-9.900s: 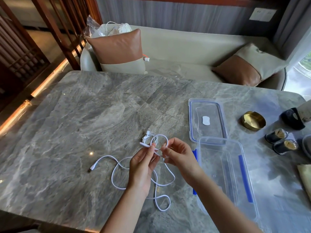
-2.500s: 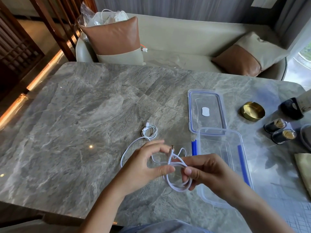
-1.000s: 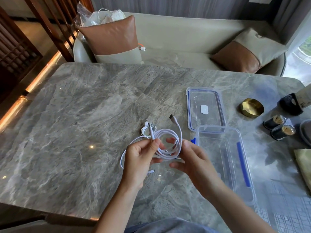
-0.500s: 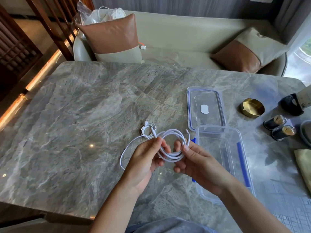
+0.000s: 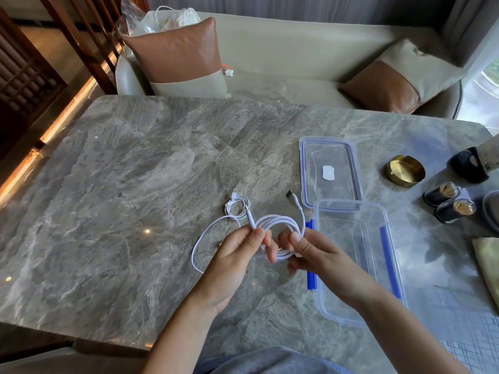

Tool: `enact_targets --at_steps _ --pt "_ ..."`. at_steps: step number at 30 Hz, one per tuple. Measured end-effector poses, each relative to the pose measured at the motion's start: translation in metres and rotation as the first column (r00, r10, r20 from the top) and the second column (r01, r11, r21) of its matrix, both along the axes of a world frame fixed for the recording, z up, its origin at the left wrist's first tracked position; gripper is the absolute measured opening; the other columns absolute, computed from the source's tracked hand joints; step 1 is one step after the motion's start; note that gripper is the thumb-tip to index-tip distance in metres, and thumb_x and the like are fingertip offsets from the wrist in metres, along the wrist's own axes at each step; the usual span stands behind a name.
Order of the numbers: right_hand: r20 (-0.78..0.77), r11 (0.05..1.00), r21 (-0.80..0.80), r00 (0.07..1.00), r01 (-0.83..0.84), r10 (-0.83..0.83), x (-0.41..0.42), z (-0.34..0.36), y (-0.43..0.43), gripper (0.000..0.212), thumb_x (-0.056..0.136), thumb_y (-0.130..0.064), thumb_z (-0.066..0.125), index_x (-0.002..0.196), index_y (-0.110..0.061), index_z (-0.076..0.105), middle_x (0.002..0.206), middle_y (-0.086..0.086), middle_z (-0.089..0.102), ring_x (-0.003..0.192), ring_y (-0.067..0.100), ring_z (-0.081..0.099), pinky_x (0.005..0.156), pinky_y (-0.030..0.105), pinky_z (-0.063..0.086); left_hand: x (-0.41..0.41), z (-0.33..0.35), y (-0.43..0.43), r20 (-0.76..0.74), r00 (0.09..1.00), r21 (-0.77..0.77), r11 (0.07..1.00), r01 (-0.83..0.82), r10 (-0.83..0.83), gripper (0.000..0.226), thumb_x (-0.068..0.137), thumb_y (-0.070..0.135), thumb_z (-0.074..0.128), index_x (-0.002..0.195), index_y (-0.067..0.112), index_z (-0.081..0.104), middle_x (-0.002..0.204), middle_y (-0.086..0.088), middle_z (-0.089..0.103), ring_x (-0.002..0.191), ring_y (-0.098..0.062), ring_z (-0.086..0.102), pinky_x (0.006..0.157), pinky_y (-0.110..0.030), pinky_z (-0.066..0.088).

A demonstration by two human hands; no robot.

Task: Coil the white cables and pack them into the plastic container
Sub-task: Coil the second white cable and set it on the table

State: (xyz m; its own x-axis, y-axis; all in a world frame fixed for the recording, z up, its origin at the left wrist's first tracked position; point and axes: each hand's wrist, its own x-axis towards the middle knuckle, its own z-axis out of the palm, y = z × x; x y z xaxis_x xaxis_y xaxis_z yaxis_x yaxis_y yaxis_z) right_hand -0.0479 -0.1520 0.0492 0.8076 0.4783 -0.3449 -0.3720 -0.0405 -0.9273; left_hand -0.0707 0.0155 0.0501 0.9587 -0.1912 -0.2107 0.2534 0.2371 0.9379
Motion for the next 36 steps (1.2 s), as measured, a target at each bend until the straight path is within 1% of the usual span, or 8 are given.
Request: enact_targets --at_steps 8,11,14,18,24,28,31,36 --pt "0.078 0.982 -0.127 0.985 -0.143 0.154 0.004 0.006 -0.004 0.039 0.093 -0.043 0.040 0.066 -0.018 0.052 0.068 -0.001 0.046 0.060 0.007 0.045 0.060 0.020 0.044 0.000 0.004 0.007 -0.028 0.978 0.150 0.967 0.208 -0.206 0.027 0.093 0.026 0.037 0.091 0.005 0.054 0.057 0.014 0.039 0.063 -0.003 0.040 0.075 -0.009 0.039" --pt "0.058 0.990 -0.111 0.993 -0.092 0.099 0.003 0.002 -0.001 0.042 0.092 -0.044 0.041 0.060 -0.020 0.048 0.069 0.006 0.041 0.057 0.009 0.041 0.057 0.020 0.041 0.002 0.006 0.011 -0.013 0.962 0.201 0.942 0.268 -0.271 0.029 0.096 0.015 0.038 0.115 -0.001 0.053 0.069 0.014 0.044 0.065 0.003 0.044 0.080 -0.011 0.044" --pt "0.066 0.994 -0.100 0.997 -0.044 0.050 0.002 0.001 0.005 0.038 0.085 -0.044 0.039 0.057 -0.019 0.047 0.073 0.013 0.039 0.054 0.008 0.039 0.056 0.021 0.039 0.004 0.007 0.009 -0.006 0.972 0.232 0.945 0.232 -0.237 0.030 0.097 0.014 0.037 0.112 -0.006 0.054 0.074 0.005 0.044 0.067 -0.002 0.042 0.082 -0.015 0.045" --pt "0.065 0.997 -0.073 0.997 -0.027 0.032 0.004 0.002 0.007 0.038 0.086 -0.043 0.038 0.057 -0.019 0.045 0.070 0.011 0.037 0.053 0.009 0.037 0.056 0.023 0.039 0.002 0.009 0.008 -0.036 0.972 0.134 0.962 0.237 -0.234 0.022 0.098 0.021 0.038 0.084 0.012 0.052 0.058 0.015 0.042 0.067 -0.005 0.038 0.079 -0.011 0.038" --pt "-0.004 1.000 -0.012 1.000 0.027 -0.027 0.006 -0.003 0.007 0.055 0.085 -0.046 0.040 0.074 0.007 0.049 0.071 0.012 0.043 0.052 0.009 0.040 0.052 0.021 0.041 0.000 0.005 0.015 -0.103 0.969 -0.172 0.963 0.206 -0.226 0.022 0.094 0.019 0.042 0.098 0.006 0.059 0.069 0.005 0.047 0.075 -0.008 0.045 0.089 -0.023 0.039" --pt "0.003 0.999 0.011 0.999 0.050 -0.050 0.005 -0.003 0.012 0.048 0.085 -0.046 0.041 0.070 0.000 0.048 0.067 0.007 0.040 0.051 0.010 0.038 0.051 0.022 0.042 0.000 -0.005 0.006 -0.073 0.997 -0.046 0.999 0.024 -0.028 0.039 0.090 0.025 0.042 0.107 -0.008 0.052 0.065 0.010 0.051 0.069 -0.003 0.049 0.081 -0.017 0.044" --pt "0.020 0.997 0.043 0.998 0.059 -0.060 0.005 -0.002 0.014 0.040 0.086 -0.045 0.041 0.065 -0.012 0.045 0.063 0.001 0.041 0.051 0.010 0.037 0.050 0.022 0.044 0.000 -0.012 -0.004 -0.008 0.979 0.066 0.977 -0.203 0.204 0.019 0.093 0.014 0.046 0.110 0.005 0.050 0.069 0.005 0.064 0.069 -0.007 0.060 0.073 -0.019 0.049" --pt "0.054 0.995 0.079 0.996 0.067 -0.072 0.006 -0.003 0.016 0.058 0.087 -0.047 0.044 0.071 0.008 0.043 0.070 0.009 0.036 0.051 0.009 0.037 0.050 0.022 0.045 0.000 -0.015 -0.011 0.314 0.848 0.229 0.832 -0.505 0.428 0.031 0.086 0.003 0.061 0.100 0.026 0.047 0.107 -0.003 0.059 0.081 -0.016 0.066 0.071 -0.024 0.053"
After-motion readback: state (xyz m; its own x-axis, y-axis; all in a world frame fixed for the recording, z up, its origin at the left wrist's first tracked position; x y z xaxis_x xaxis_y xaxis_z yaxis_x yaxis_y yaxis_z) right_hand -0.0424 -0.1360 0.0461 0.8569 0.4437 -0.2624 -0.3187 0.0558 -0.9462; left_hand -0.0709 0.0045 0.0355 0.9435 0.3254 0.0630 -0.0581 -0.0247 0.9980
